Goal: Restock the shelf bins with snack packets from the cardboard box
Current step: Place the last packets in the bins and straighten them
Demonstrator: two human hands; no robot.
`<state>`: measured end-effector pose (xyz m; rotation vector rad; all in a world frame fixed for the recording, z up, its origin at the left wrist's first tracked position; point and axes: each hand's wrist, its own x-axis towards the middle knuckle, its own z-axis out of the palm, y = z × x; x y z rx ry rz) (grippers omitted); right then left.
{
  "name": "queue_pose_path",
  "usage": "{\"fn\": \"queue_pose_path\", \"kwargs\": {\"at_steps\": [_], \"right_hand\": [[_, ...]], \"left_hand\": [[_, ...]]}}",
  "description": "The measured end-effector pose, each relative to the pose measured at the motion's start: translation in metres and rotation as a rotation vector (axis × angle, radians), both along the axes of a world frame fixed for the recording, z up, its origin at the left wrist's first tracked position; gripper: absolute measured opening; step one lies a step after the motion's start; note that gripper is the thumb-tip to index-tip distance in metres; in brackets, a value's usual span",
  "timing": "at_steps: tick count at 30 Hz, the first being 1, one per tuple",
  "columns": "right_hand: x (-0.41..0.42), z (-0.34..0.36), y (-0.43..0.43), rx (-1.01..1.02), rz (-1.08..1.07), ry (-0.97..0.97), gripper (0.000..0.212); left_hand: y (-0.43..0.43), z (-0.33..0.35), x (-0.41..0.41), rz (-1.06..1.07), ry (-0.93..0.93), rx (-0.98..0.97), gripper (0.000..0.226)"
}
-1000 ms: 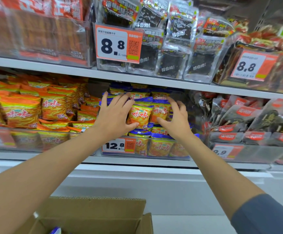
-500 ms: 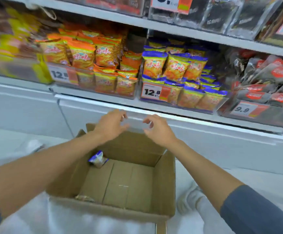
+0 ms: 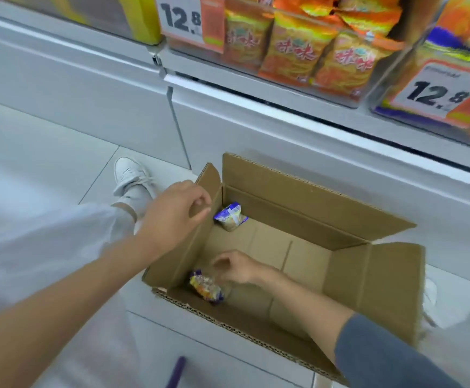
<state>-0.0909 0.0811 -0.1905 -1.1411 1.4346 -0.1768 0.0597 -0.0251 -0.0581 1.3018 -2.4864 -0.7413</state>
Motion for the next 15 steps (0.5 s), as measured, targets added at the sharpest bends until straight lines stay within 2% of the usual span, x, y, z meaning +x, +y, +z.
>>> {"fn": "queue_pose_path", "kwargs": {"at_steps": [3, 5, 8, 10, 12, 15], "right_hand": [[0.026, -0.032, 0.005, 0.103, 0.064, -0.032, 0.059], [0.037, -0.05, 0.01, 0.126, 0.071, 0.012, 0.073], [0.038, -0.063, 0.016, 0.112, 0.043, 0.097, 0.065], [0.028, -0.058, 0.017, 0.111, -0.098, 0.049, 0.053], [0.007, -0.036, 0.016, 0.11, -0.335, -0.093, 0.035], [-0.038, 0.02, 0.015, 0.148, -0.606, -0.334, 0.03]], "left_hand": [[0.001, -0.002, -0.001, -0.013, 0.021, -0.033, 0.01], [0.001, -0.002, -0.001, -0.008, 0.035, -0.053, 0.01], [0.001, -0.002, -0.002, -0.013, 0.031, -0.07, 0.008], [0.003, 0.0, -0.004, -0.03, 0.0, -0.085, 0.007], [0.007, 0.006, -0.007, -0.046, -0.035, -0.115, 0.006], [0.017, 0.015, -0.018, -0.1, -0.039, -0.139, 0.009]]}}
